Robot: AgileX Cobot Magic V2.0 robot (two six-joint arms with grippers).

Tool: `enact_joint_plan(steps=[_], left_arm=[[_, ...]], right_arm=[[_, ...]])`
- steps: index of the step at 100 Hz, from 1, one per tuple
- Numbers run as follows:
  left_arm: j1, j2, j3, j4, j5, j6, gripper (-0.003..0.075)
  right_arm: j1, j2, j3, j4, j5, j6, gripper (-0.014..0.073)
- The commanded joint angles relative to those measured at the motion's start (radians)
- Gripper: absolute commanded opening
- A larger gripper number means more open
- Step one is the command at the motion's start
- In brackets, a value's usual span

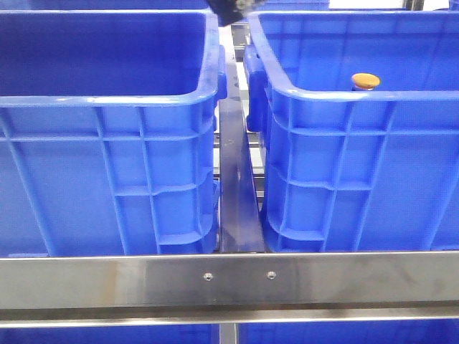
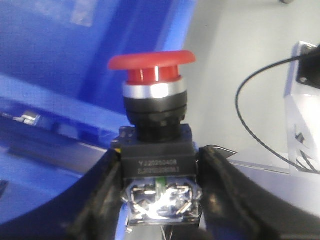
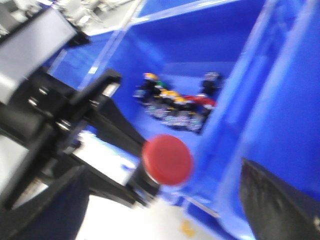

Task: Pick red and yellow buttons and place in box
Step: 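Lift the red button and pass it to the right gripper, then lower the red button beside the yellow one and open the right gripper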

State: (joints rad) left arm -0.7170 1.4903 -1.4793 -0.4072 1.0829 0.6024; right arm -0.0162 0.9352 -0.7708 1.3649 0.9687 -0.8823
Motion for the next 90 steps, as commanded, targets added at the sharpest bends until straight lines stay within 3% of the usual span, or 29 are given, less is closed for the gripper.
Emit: enact_joint_plan(steps=[1,16,55,72,79,90], left_arm=[[-0.023,-0.037,-0.031,-0.048,-0.032,0.01,0.0169],[-0.026,-0.037,-0.031,-0.053,-0.029,0.01,0.0169],[-0.026,-0.037,-0.031,-0.059,-0.01,0.011,0.0169],[-0.026,-0.037,-0.031,-0.059,-0.01,0.011,0.0169],[-0.026,-0.037,-0.031,-0.059,-0.01,0.011,0.0169],[-0.026,-0.037,-0.031,-0.065,-0.01,0.011,0.0176]], right_arm=[[-0.002,0.026,-0.027,0.115,0.058,0.023,0.0645],[-0.002,0.078,-0.027,0.167,0.115,0.042,0.0645],[0.133,0.215,-0.027,0.166,0.072,0.038,0.0645],[0.14,0.23,-0.027,0.167,0.064,0.034,0.0642],[0.14,0.23,-0.027,0.167,0.066,0.034,0.0593],[0.14,0.23,-0.027,0.167,0.083,0.034,0.0416]])
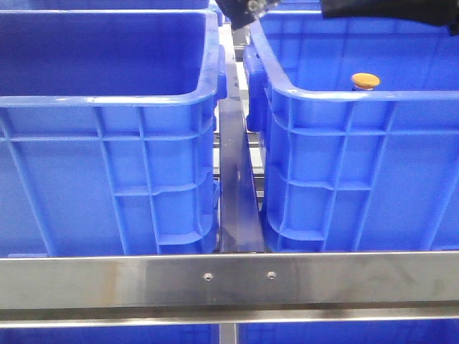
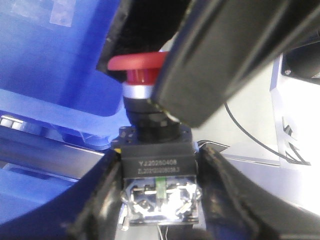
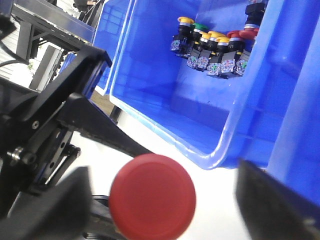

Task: Pick red and yellow buttons and place in box
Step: 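Lower the red button beside the yellow one and open the right gripper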

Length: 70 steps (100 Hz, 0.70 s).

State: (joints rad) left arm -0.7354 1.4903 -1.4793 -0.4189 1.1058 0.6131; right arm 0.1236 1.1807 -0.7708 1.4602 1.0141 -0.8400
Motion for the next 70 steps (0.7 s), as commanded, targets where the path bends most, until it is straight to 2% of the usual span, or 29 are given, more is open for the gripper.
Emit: enact_joint_plan(steps=[1,9,17,28,35,55,70], left_arm=[[-0.008,-0.037,-0.031,-0.053,-0.033,0.0,0.0179],[-0.008,-0.037,-0.031,-0.057,-0.033,0.0,0.0229],[-0.008,-0.037,-0.031,-0.063,-0.033,0.0,0.0347],[-0.008,-0.037,-0.031,-0.063,-0.033,0.0,0.0561],[-0.008,-0.037,-0.031,-0.053,-0.033,0.0,0.0652],[0.025,-0.056,-0.069,-0.037,0.01,-0.001,0.067],[0.083,-0.09,-0.069,-0.037,0.03,-0.014,0.067]], right_arm=[[0.0,-0.015,-0.027,0.071,0.04,-0.008,0.0391],[0.0,-0.015,-0.027,0.071,0.048,-0.008,0.0261],[0.0,-0.015,-0.027,0.071,0.049,-0.008,0.0162],[0.0,-0.015,-0.027,0.071,0.049,-0.008,0.0131],[0.0,-0.015,-0.027,0.071,0.049,-0.008,0.0133],[-0.021,-0.015,-0.039,0.071,0.046,-0.008,0.0133],[-0.126,-0.015,-0.096,0.048,0.078,-0.008,0.0133]])
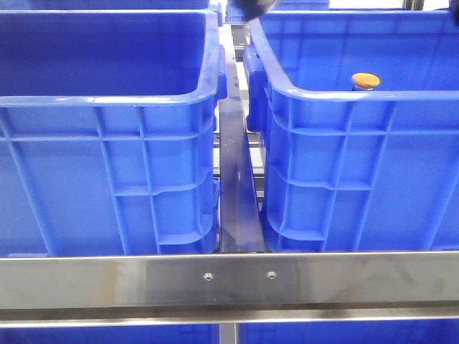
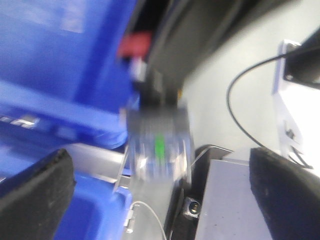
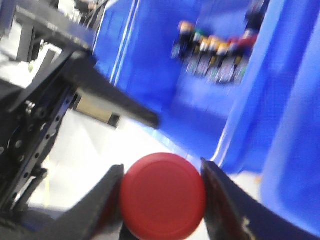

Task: Pick red and yellow buttons and place in box
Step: 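Lower the red button beside the yellow one and open the right gripper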

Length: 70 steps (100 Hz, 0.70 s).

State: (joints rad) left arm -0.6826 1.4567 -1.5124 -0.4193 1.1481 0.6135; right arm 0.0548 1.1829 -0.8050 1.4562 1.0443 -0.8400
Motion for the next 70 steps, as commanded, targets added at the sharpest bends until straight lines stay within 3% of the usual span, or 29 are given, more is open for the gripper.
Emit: enact_joint_plan(steps=[1,17,31,50,70], left_arm=[[0.036,-0.06,-0.036,-0.037,-0.012,-0.018,0.067],[0.079,-0.071,-0.036,-0.054,0.007,-0.019,0.067],[0.08,-0.071,-0.036,-0.054,0.01,-0.019,0.067],[0.08,-0.071,-0.036,-0.056,0.01,-0.019,0.067],[0.08,-0.071,-0.036,-0.056,0.01,-0.019,0.067]], right_arm=[[-0.063,-0.018,-0.065,0.048,0.049,-0.008,0.0133],[-0.208,-0.013,-0.132,-0.048,0.011,-0.008,0.0133],[-0.292,0.012,-0.192,-0.159,-0.125,-0.008,0.0133],[-0.306,0.098,-0.253,-0.299,-0.356,-0.009,0.0133],[-0.305,0.255,-0.363,-0.423,-0.482,-0.02,0.0133]])
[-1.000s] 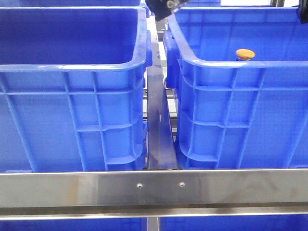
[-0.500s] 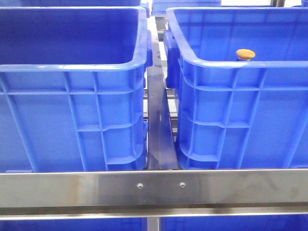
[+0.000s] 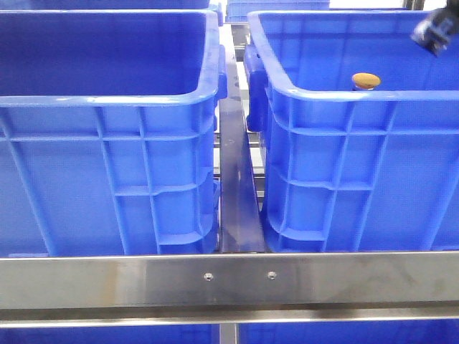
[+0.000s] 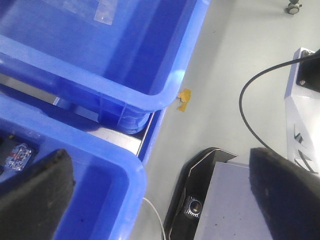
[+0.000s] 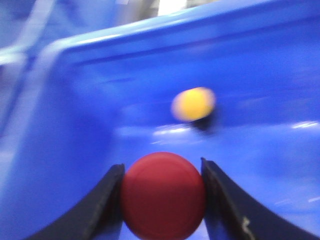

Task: Pick red and yellow buttons and place in box
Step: 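Lower the red button beside the yellow one and open the right gripper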

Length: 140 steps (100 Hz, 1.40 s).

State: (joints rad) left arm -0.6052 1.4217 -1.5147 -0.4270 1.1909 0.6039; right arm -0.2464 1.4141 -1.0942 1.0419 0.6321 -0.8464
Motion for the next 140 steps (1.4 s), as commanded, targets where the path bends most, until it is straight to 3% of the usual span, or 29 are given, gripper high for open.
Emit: enact_joint_plan(steps=[1,34,63,86,96,117,124,140], left_arm=[[0.002,-0.036,-0.034,-0.048,-0.033,-0.01,0.067],[0.002,-0.036,-0.034,-0.048,-0.035,-0.01,0.067],[0.002,-0.036,-0.034,-0.048,-0.035,-0.01,0.067],[0.002,-0.036,-0.034,-0.048,-0.035,-0.01,0.067],[0.002,-0.036,-0.034,-0.048,-0.035,-0.01,0.067],[0.002,-0.036,-0.034,-0.053,-0.033,-0.01,0.067],[0.002,-0.036,-0.034,-0.053,-0.033,-0.01,0.067],[0.002,-0.036,-0.034,-0.053,-0.033,-0.01,0.067]], right_arm=[[-0.004,0.03,-0.078,-0.016,-0.072,-0.013,0.0133],[0.022,0.261,-0.208,-0.064,-0.238,-0.153,0.0133],[0.051,0.377,-0.263,-0.062,-0.366,-0.153,0.0133],[0.053,0.408,-0.263,-0.056,-0.361,-0.153,0.014],[0.053,0.409,-0.263,-0.056,-0.369,-0.153,0.0228],[0.053,0.409,-0.263,-0.043,-0.37,-0.153,0.0533],[0.053,0.409,-0.263,-0.028,-0.369,-0.153,0.0575],[0.053,0.392,-0.261,-0.013,-0.327,-0.153,0.0575]])
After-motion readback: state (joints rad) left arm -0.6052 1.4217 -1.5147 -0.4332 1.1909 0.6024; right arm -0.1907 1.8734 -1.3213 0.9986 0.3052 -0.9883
